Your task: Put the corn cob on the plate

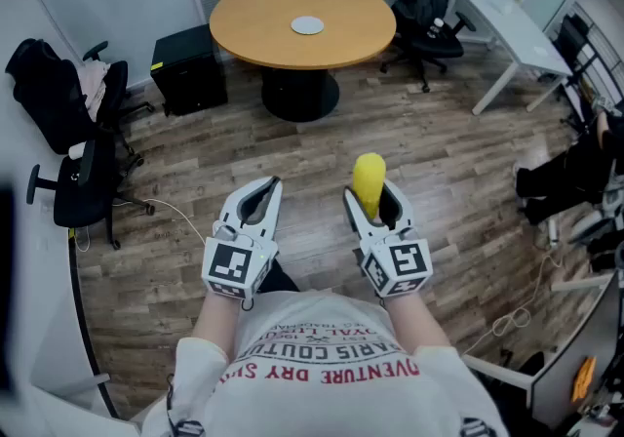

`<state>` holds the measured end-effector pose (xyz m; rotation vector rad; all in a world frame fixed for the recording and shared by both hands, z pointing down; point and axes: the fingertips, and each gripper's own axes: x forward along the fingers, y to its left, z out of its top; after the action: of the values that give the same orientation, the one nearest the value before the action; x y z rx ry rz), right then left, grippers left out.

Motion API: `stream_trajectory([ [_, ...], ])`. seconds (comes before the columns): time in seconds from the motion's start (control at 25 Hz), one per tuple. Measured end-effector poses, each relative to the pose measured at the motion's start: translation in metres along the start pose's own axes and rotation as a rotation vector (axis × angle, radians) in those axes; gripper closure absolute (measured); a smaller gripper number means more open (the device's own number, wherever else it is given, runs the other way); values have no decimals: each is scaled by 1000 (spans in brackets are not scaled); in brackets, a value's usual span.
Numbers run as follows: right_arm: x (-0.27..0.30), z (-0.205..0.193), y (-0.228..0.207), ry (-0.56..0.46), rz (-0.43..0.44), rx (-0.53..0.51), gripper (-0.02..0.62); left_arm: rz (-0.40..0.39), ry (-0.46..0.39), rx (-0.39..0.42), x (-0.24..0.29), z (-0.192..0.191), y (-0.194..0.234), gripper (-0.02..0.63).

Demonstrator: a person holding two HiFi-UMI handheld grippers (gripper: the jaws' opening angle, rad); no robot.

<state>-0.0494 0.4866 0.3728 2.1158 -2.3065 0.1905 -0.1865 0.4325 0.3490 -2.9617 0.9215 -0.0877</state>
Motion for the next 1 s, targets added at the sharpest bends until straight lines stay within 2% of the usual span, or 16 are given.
stream_trajectory([
  [0.32, 5, -3, 5, 13, -4, -9, 330, -12, 9, -11, 4, -5, 9, 572],
  [0.64, 5, -8, -2, 17, -12, 38, 330, -44, 31, -11, 14, -14, 3, 572],
  [1.0, 54, -6, -14, 24, -36, 52, 330, -76, 34, -20, 54, -14, 39, 572],
])
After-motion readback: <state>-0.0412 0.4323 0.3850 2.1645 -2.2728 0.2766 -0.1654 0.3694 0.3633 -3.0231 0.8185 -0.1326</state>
